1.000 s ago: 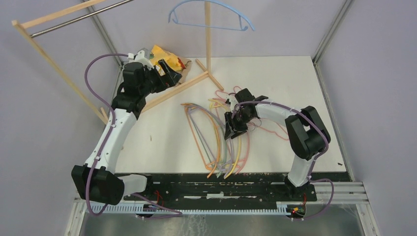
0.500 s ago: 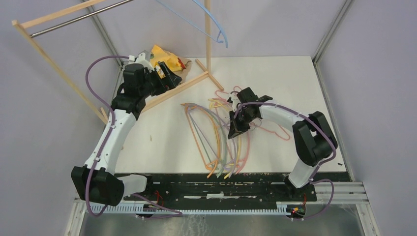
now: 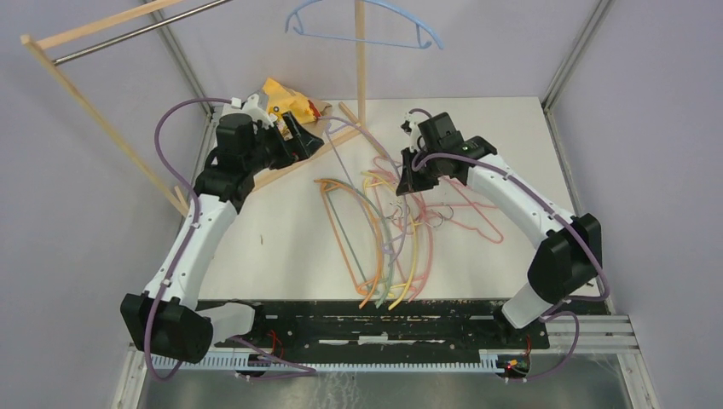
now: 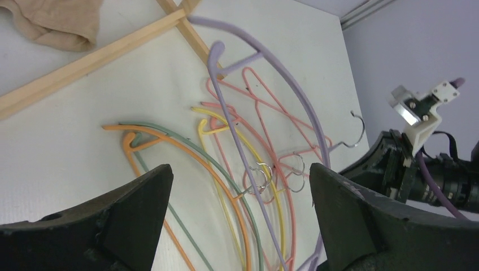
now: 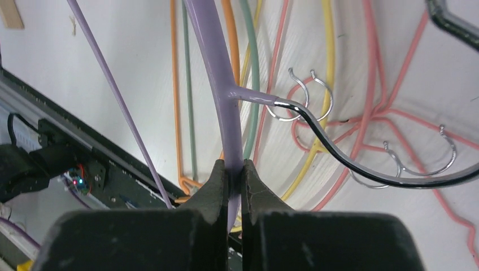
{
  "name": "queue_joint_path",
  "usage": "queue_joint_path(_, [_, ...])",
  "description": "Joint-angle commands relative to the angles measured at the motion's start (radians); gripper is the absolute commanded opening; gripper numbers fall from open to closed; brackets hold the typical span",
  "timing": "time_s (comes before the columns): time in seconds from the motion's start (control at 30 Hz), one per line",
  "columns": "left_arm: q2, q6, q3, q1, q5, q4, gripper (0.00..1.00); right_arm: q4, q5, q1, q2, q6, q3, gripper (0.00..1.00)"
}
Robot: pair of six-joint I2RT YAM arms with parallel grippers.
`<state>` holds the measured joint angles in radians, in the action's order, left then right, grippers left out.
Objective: Organize the hangers
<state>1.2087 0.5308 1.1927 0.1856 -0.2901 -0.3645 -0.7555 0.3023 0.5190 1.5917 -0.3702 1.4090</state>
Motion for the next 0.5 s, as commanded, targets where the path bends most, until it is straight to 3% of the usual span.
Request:
queue_joint_path(0.0, [-0.039, 0.081, 0.005, 0.061, -0.021, 0.055, 0.96, 0.025, -0.098, 0.006, 0.059, -0.042, 0.13, 0.01])
queue_joint_path(0.47, [0.006, 0.149, -0.011, 0.407, 0.185, 0.113, 0.94, 0.004, -0.178, 0.048, 0.215, -0.096, 0.451, 0.01])
